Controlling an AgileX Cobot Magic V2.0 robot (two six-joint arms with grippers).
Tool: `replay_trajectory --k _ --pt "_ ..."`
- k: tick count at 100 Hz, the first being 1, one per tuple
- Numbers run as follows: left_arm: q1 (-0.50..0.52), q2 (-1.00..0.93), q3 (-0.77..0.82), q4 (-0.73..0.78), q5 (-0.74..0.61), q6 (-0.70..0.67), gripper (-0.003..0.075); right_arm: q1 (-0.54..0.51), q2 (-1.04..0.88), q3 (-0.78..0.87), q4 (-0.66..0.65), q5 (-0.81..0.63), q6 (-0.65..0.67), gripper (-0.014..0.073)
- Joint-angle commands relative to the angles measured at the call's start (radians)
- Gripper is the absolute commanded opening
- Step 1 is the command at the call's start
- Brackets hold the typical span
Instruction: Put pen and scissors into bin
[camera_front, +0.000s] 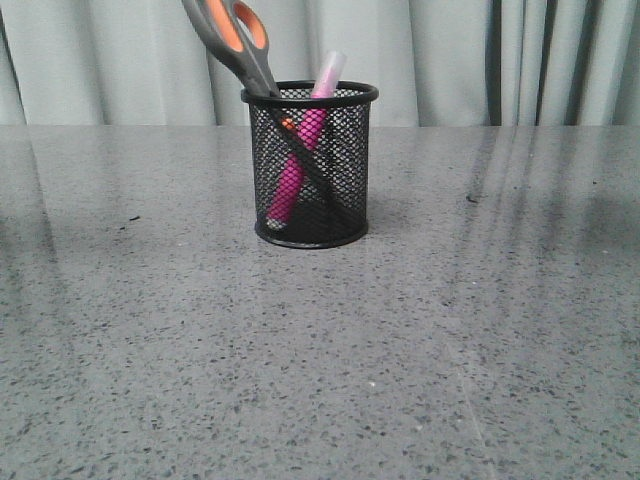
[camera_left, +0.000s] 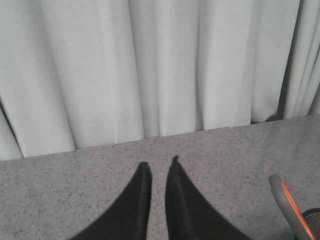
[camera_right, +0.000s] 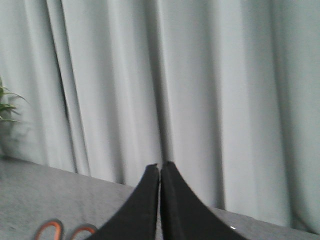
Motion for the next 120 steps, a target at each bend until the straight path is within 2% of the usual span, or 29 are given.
replay_trajectory --k 1,15,35,59,82,91,106,120 --pt "-0.001 -0.051 0.016 0.007 -0.087 -0.003 -0.002 -0.031 -0.113 -0.024 0.009 0.117 -0.056 -0.0066" --pt "-0.001 -0.173 0.163 0.005 -0.202 -0.003 -0.002 -0.047 -0.275 0.0 -0.037 0.357 -0.116 -0.0066" --pt "-0.001 -0.386 0.383 0.005 -0.301 -0.003 -0.002 -0.063 -0.535 0.17 -0.076 0.394 -0.116 -0.0065" --pt "-0.001 -0.63 0.556 -0.022 -0.301 -0.005 -0.002 -0.067 -0.841 0.373 -0.086 0.477 -0.116 -0.0065" --pt "-0.001 -0.755 0.652 -0.023 -0.269 -0.005 -0.002 -0.067 -1.086 0.436 -0.119 0.726 -0.116 -0.0065" --pt "-0.001 -0.765 0.672 -0.023 -0.265 -0.005 -0.002 -0.067 -1.087 0.442 -0.126 0.821 -0.116 -0.0065" --pt "-0.001 -0.765 0.688 -0.026 -0.272 -0.005 -0.002 -0.067 -1.087 0.452 -0.126 0.751 -0.116 -0.0065" --pt "-0.001 -0.765 0.688 -0.05 -0.279 -0.005 -0.002 -0.067 -1.087 0.452 -0.119 0.792 -0.116 -0.0065"
